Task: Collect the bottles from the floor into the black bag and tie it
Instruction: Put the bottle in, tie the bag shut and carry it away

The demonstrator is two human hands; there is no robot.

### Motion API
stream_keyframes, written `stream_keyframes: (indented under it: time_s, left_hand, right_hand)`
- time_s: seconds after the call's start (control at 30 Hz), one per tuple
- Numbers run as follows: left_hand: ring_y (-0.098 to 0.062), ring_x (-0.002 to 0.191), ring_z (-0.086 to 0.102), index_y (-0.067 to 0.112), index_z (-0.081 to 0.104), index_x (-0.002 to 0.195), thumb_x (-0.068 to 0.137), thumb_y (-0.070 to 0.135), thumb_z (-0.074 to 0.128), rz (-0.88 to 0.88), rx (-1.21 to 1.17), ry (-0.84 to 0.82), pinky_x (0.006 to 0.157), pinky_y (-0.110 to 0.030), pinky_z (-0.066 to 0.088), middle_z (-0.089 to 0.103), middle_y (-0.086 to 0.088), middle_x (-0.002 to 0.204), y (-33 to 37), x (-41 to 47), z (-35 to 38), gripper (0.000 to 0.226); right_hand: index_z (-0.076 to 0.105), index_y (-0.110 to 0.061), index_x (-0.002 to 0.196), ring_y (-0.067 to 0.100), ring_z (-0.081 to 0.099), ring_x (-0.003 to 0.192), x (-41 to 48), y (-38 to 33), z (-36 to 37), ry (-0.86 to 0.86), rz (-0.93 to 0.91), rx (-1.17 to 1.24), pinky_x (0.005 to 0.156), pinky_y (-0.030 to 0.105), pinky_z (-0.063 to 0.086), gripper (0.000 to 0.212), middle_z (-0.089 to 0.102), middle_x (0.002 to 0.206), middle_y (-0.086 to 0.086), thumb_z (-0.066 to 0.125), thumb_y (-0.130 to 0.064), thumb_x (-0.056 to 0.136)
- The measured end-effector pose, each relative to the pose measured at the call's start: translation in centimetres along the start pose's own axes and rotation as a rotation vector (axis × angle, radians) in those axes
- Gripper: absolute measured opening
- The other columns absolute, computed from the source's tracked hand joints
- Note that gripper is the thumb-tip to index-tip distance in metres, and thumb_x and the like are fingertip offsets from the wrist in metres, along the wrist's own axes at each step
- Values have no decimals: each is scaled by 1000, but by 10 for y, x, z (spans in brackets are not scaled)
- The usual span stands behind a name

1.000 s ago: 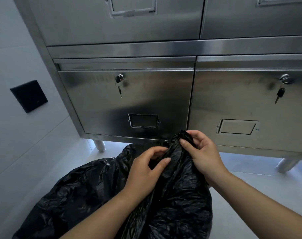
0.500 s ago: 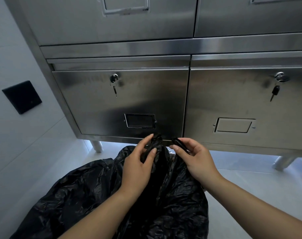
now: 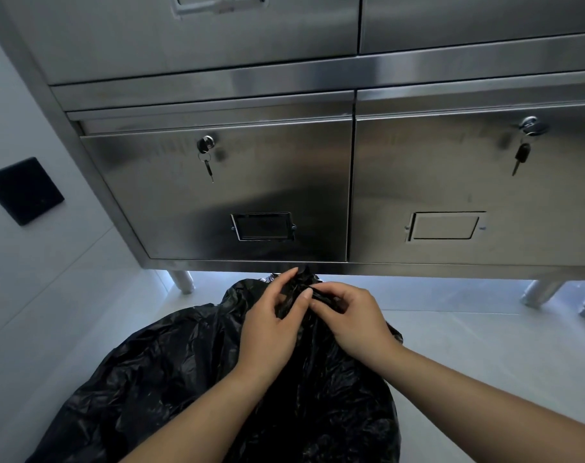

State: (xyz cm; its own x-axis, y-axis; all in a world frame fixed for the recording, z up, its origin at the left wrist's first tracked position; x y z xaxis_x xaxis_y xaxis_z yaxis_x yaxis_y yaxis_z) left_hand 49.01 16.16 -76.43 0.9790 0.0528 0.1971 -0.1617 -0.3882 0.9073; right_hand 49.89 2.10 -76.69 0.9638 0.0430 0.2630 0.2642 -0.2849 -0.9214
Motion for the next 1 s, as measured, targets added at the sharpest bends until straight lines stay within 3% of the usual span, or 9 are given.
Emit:
stream_keyframes:
  time_s: [0.07, 0.1, 0.2, 0.3, 0.43, 0.63, 0.83, 1.0]
  left_hand:
    - [-3, 96, 61, 49, 58, 110, 82, 44, 63, -20, -19, 21, 83, -22, 49, 68, 13, 96, -2, 1, 0, 28]
    - [-2, 96, 61, 45, 60, 106, 83, 37, 65, -19, -34, 33, 83, -21, 49, 68, 16, 96, -2, 2, 0, 25]
    - [10, 89, 60, 38, 64, 94, 84, 19, 66, 13, -58, 53, 75, -4, 43, 67, 28, 91, 0, 4, -1, 22]
    - [11, 85, 61, 33, 64, 91, 85, 14, 66, 5, -110, 92, 72, -4, 44, 69, 18, 88, 0, 8, -4, 21]
    - [4, 88, 64, 31, 65, 89, 84, 13, 66, 0, -123, 151, 78, -15, 50, 70, 13, 91, -2, 15, -16, 18]
    - [5, 90, 64, 33, 66, 87, 84, 14, 66, -26, -125, 172, 79, -16, 50, 71, 15, 91, -8, 17, -22, 19]
    - [7, 92, 62, 33, 66, 87, 83, 17, 68, -40, -106, 191, 80, -13, 47, 70, 17, 92, -10, 18, -23, 17]
    - [5, 91, 63, 31, 67, 89, 82, 16, 69, -73, -123, 191, 80, -15, 48, 71, 15, 91, -12, 16, -24, 16]
  right_hand:
    - [71, -31, 96, -8, 62, 90, -1, 1, 2, -29, -1, -35, 83, 12, 48, 17, 69, 90, -22, 70, -23, 82]
    - [71, -30, 99, -9, 62, 91, -1, 1, 3, -44, 6, -37, 84, 12, 47, 19, 69, 91, -22, 70, -22, 82]
    - [67, -33, 103, -8, 61, 97, -2, 4, 3, -81, 32, 18, 89, 16, 46, 26, 68, 98, -20, 71, -20, 81]
    - [59, -37, 111, -6, 59, 104, -5, 11, 2, -166, 105, 34, 91, 15, 45, 36, 67, 108, -17, 73, -28, 79]
    - [57, -41, 106, -12, 60, 94, -14, 19, 1, -288, 172, -52, 79, 6, 43, 38, 67, 101, -25, 75, -45, 72]
    - [65, -35, 96, -10, 63, 87, -14, 20, -1, -184, 135, -34, 71, 3, 42, 24, 70, 91, -22, 76, -33, 75]
    - [47, -50, 124, -23, 44, 111, -14, 7, 4, -115, -4, -63, 89, -1, 34, 55, 52, 116, -43, 72, -32, 79]
    - [47, -52, 124, -20, 44, 115, -17, -5, 12, -122, -69, -100, 92, 0, 32, 51, 49, 117, -46, 68, -44, 79]
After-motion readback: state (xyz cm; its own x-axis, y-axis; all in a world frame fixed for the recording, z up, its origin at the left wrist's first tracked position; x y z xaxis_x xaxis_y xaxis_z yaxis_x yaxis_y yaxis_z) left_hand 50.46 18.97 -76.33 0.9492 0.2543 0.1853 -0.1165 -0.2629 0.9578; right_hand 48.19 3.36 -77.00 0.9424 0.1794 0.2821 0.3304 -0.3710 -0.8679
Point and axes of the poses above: each hand's wrist, its own x-axis towards the middle knuckle, its own z-axis out of the palm, y = z × x, the point moved 1 cm from there along x, towards the middle knuckle
